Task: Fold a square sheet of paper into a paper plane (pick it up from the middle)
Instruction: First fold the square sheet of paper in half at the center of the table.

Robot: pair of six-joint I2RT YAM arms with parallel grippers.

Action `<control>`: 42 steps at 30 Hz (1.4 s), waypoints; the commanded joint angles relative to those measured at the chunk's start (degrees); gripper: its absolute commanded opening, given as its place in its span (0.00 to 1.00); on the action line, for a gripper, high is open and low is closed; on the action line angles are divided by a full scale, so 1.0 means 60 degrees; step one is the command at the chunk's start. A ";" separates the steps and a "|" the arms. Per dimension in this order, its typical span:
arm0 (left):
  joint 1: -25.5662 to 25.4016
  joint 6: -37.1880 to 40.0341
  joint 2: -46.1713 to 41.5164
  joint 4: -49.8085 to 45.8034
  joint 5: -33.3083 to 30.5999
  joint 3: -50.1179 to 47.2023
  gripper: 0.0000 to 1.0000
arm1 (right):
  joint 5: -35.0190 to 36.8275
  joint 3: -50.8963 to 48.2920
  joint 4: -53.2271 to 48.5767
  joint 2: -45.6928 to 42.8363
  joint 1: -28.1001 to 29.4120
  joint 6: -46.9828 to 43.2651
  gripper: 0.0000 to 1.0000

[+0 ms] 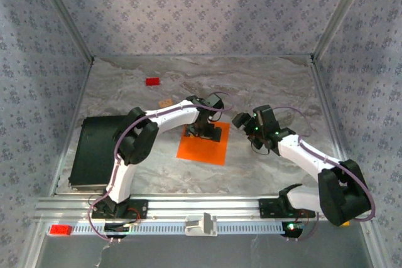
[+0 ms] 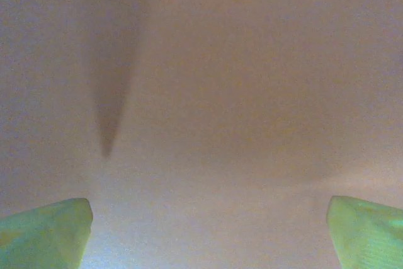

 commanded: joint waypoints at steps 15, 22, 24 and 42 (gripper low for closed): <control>-0.0183 -0.0077 0.0596 -0.0542 -0.0333 0.0375 0.97 | -0.0022 -0.0061 -0.0064 -0.0093 -0.0045 -0.0130 0.99; -0.0228 -0.0134 0.0582 -0.0580 -0.0407 0.0424 0.97 | -0.0038 -0.0074 -0.0085 -0.0067 -0.0070 -0.0122 0.98; -0.0231 -0.0175 0.0420 -0.0588 -0.0498 0.0473 0.98 | -0.0036 -0.0059 -0.0085 -0.0078 -0.0072 -0.0131 0.98; -0.0234 -0.0398 0.0329 0.0004 -0.0155 0.0065 0.98 | -0.0076 -0.0114 -0.0114 -0.0124 -0.0089 -0.0147 0.99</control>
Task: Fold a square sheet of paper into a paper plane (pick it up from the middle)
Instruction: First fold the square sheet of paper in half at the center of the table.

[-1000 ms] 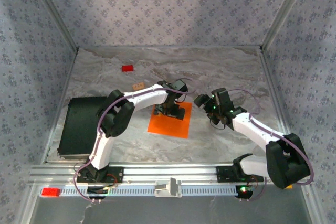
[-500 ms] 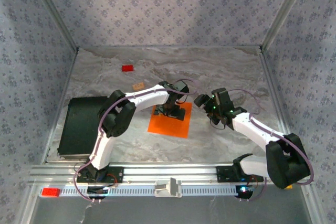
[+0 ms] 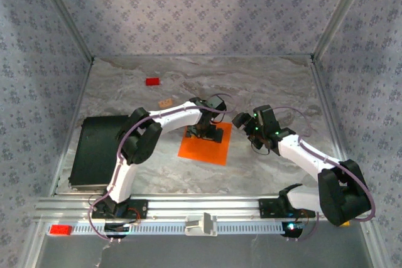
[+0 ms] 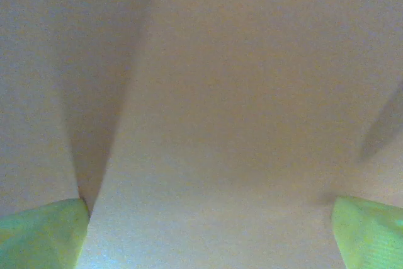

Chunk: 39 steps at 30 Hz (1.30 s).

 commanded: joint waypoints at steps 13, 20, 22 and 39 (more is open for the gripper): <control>-0.0239 0.0099 0.0905 -0.0776 -0.0641 0.0042 0.98 | -0.0028 -0.0137 -0.0114 -0.0064 -0.0098 -0.0105 0.99; -0.0241 0.0063 0.1052 -0.0879 -0.0768 0.0122 0.97 | 0.0000 -0.0107 -0.0172 -0.0059 -0.0088 -0.0097 0.99; -0.0253 0.0049 0.1068 -0.0875 -0.0747 0.0099 0.96 | 0.0000 -0.0093 -0.0172 -0.0049 -0.0096 -0.0090 0.99; -0.0254 0.0153 0.0938 -0.0728 -0.0590 0.0069 0.92 | 0.0030 -0.0045 -0.0237 -0.0064 -0.0078 -0.0080 0.99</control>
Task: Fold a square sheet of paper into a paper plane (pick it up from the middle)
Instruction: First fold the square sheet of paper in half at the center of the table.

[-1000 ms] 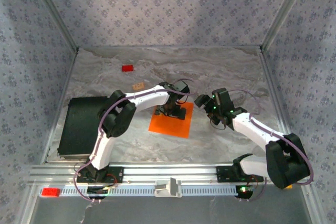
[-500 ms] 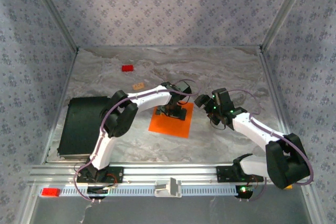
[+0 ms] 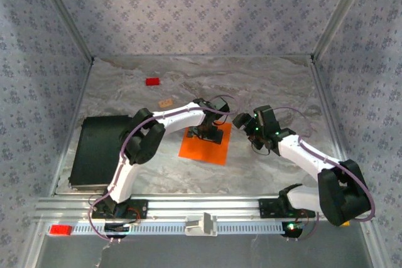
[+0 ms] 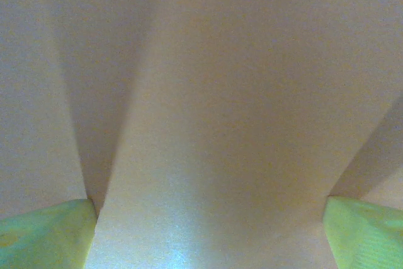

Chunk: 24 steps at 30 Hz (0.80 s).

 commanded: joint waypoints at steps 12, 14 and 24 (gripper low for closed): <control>-0.0061 0.0180 -0.0497 0.0184 -0.0015 -0.0350 0.65 | 0.0100 0.0002 -0.0318 -0.0152 -0.0037 -0.0066 0.99; -0.0058 0.0152 -0.0786 0.0418 -0.0021 -0.0460 0.57 | 0.0136 0.0003 -0.0376 -0.0192 -0.0056 -0.0068 0.99; 0.0075 0.0034 -0.1992 0.1945 0.0271 -0.1531 0.46 | 0.0413 0.0010 -0.0688 -0.0458 -0.0073 -0.0018 0.98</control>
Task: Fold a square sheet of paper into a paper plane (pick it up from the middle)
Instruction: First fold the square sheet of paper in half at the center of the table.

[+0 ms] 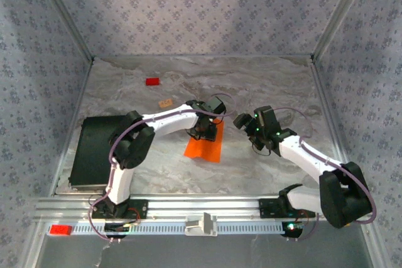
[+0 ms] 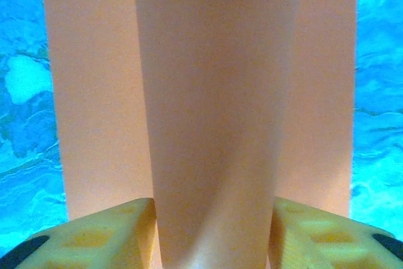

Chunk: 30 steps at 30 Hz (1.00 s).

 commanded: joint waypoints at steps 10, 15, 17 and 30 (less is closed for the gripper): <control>0.1324 -0.1408 -0.1805 0.4503 0.4607 -0.2193 0.43 | 0.0544 -0.0127 -0.0636 -0.0738 -0.0256 0.0003 0.99; 0.1656 -0.2621 -0.1901 0.6646 0.6256 -0.2905 0.42 | 0.0620 -0.0266 -0.0601 -0.0975 -0.0356 0.0056 0.99; 0.1716 -0.3092 -0.1713 0.7519 0.6807 -0.3125 0.43 | 0.0607 -0.0312 -0.0485 -0.1073 -0.0372 0.0042 0.99; 0.1729 -0.3762 -0.0686 0.8061 0.6388 -0.3785 0.43 | 0.0657 -0.0640 -0.0046 -0.1420 -0.0380 0.0069 0.99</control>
